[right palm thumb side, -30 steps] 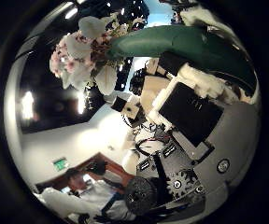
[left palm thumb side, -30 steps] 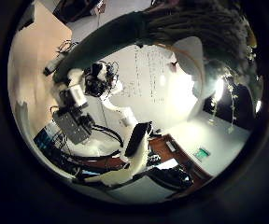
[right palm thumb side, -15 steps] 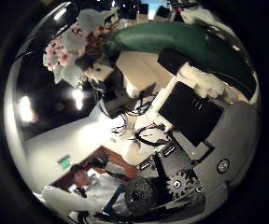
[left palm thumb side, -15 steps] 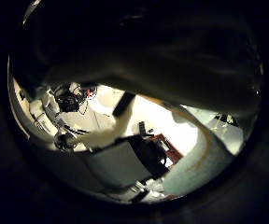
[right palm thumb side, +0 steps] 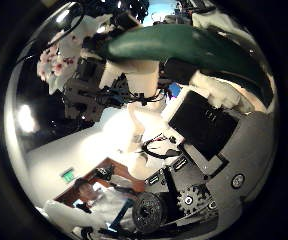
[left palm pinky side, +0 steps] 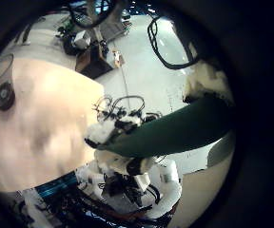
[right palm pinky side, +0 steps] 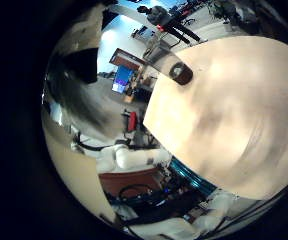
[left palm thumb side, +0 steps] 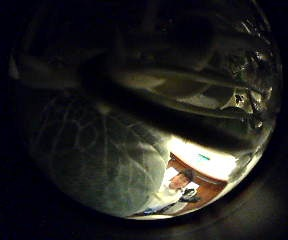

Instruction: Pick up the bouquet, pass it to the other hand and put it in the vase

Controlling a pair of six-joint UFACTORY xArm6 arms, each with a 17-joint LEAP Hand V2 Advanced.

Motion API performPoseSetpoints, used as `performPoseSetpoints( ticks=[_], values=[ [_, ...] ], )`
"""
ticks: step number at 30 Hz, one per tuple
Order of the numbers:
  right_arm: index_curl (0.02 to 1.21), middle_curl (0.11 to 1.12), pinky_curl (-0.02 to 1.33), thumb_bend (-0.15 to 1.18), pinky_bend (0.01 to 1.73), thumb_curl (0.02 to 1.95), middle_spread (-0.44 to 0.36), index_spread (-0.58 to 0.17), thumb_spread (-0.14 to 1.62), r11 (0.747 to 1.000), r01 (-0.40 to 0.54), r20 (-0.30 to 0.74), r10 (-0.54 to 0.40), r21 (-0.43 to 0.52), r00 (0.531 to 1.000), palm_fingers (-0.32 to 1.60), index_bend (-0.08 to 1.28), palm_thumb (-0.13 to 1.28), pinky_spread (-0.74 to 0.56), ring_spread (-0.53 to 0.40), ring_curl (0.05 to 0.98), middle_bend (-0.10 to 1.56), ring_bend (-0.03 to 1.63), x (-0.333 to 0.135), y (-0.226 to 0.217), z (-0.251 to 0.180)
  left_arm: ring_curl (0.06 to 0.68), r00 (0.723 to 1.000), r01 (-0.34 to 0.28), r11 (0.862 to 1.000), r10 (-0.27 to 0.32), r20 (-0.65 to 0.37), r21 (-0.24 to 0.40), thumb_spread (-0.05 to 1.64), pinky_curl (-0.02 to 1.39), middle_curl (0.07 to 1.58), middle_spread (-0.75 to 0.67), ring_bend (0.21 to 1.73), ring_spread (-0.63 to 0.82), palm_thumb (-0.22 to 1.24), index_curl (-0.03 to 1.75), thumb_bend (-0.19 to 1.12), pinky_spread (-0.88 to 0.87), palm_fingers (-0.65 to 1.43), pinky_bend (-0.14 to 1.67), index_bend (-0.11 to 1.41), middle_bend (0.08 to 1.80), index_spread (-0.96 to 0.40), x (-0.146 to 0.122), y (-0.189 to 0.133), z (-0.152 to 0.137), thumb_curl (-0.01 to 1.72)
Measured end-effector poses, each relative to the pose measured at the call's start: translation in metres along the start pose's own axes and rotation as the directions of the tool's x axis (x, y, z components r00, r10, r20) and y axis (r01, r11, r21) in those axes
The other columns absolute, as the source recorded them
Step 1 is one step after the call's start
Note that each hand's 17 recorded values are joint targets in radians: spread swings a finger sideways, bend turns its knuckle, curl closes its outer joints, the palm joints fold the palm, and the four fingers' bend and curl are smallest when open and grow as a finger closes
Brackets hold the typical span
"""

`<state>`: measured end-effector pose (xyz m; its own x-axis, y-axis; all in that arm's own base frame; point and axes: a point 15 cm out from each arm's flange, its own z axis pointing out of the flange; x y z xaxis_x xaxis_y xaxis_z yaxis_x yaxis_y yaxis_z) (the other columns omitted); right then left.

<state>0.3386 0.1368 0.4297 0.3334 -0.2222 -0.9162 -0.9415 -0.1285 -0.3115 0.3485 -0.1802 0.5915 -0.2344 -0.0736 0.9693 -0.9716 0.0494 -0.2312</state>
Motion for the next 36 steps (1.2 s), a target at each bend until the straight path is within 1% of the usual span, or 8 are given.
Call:
performPoseSetpoints(
  ticks=[5, 8, 12, 14, 17, 21, 25, 36],
  values=[
    [0.74, 0.6, 0.73, -0.03, 1.21, 0.89, -0.154, -0.295, 0.94, 0.997, -0.083, 0.026, 0.083, 0.001, 0.996, 0.57, 0.64, 0.91, -0.45, -0.241, 0.596, 1.0, 1.33, 0.013, 0.011, 0.006, 0.548, 0.992, -0.103, 0.994, 0.1, 0.081, 0.044, 1.07, 0.4, 0.85, -0.45, 1.51, -0.39, 0.88, 0.79, 0.14, -0.43, 1.09, 1.63, 0.97, 1.24, -0.56, 0.022, -0.017, -0.021, 0.64],
    [0.68, 0.56, 0.71, -0.03, 1.18, 0.84, -0.145, -0.323, 0.95, 0.996, -0.091, 0.023, 0.091, 0.005, 0.996, 0.33, 0.51, 0.91, -0.41, -0.24, 0.569, 0.87, 1.28, 0.01, 0.009, 0.003, 0.56, 0.981, -0.157, 0.984, 0.146, 0.13, 0.08, 1.07, 0.43, 0.86, -0.45, 1.52, -0.39, 0.89, 0.83, 0.13, -0.42, 1.08, 1.64, 0.97, 1.26, -0.57, 0.036, -0.03, -0.037, 0.67],
    [0.59, 0.48, 0.68, -0.03, 1.07, 0.78, -0.098, -0.358, 0.95, 0.996, -0.087, 0.013, 0.087, 0.006, 0.996, 0.03, 0.44, 0.89, -0.18, -0.169, 0.488, 0.71, 1.09, 0.008, 0.007, 0.001, 0.571, 0.953, -0.233, 0.96, 0.193, 0.235, 0.157, 1.08, 0.46, 0.86, -0.45, 1.53, -0.38, 0.89, 0.88, 0.11, -0.42, 1.06, 1.64, 0.96, 1.28, -0.59, 0.053, -0.055, -0.08, 0.7],
    [0.53, 0.43, 0.64, -0.05, 1.0, 0.73, -0.053, -0.378, 0.95, 0.997, -0.081, 0.009, 0.081, 0.003, 0.997, -0.12, 0.38, 0.84, 0.04, -0.041, 0.417, 0.6, 0.92, 0.006, 0.006, 0.0, 0.575, 0.941, -0.255, 0.948, 0.198, 0.273, 0.192, 1.08, 0.47, 0.86, -0.45, 1.53, -0.38, 0.89, 0.9, 0.1, -0.41, 1.06, 1.64, 0.95, 1.28, -0.6, 0.057, -0.066, -0.101, 0.71],
    [0.47, 0.39, 0.56, -0.04, 0.88, 0.68, -0.006, -0.387, 0.95, 0.997, -0.073, -0.001, 0.073, -0.004, 0.997, -0.15, 0.3, 0.8, 0.22, 0.068, 0.351, 0.5, 0.78, 0.004, 0.002, -0.001, 0.581, 0.932, -0.265, 0.933, 0.183, 0.312, 0.243, 1.09, 0.49, 0.86, -0.45, 1.53, -0.38, 0.89, 0.93, 0.09, -0.41, 1.06, 1.63, 0.94, 1.28, -0.61, 0.054, -0.082, -0.134, 0.73],
    [0.42, 0.35, 0.48, -0.04, 0.73, 0.62, 0.042, -0.397, 0.96, 0.997, -0.082, -0.018, 0.082, -0.007, 0.996, -0.14, 0.2, 0.75, 0.34, 0.144, 0.294, 0.37, 0.64, 0.006, 0.0, -0.002, 0.587, 0.939, -0.245, 0.925, 0.152, 0.309, 0.29, 1.09, 0.51, 0.86, -0.44, 1.53, -0.38, 0.9, 0.96, 0.08, -0.41, 1.06, 1.61, 0.92, 1.29, -0.62, 0.042, -0.092, -0.162, 0.76],
    [0.38, 0.32, 0.43, -0.04, 0.67, 0.57, 0.068, -0.397, 0.97, 0.995, -0.098, -0.045, 0.099, 0.023, 0.994, -0.09, 0.15, 0.71, 0.4, 0.199, 0.265, 0.29, 0.56, 0.009, -0.011, -0.006, 0.59, 0.946, -0.243, 0.922, 0.157, 0.283, 0.3, 1.09, 0.54, 0.86, -0.44, 1.53, -0.38, 0.9, 1.0, 0.07, -0.41, 1.06, 1.6, 0.9, 1.29, -0.63, 0.039, -0.098, -0.164, 0.78],
    [0.28, 0.31, 0.37, -0.03, 0.66, 0.49, 0.12, -0.39, 0.99, 0.991, -0.126, -0.066, 0.128, 0.04, 0.99, -0.03, 0.13, 0.67, 0.49, 0.284, 0.244, 0.19, 0.51, 0.018, -0.018, -0.002, 0.596, 0.948, -0.194, 0.924, 0.09, 0.306, 0.328, 1.11, 0.6, 0.86, -0.44, 1.52, -0.38, 0.91, 1.07, 0.03, -0.42, 1.06, 1.55, 0.85, 1.28, -0.66, -0.012, -0.119, -0.189, 0.81]
  ],
)
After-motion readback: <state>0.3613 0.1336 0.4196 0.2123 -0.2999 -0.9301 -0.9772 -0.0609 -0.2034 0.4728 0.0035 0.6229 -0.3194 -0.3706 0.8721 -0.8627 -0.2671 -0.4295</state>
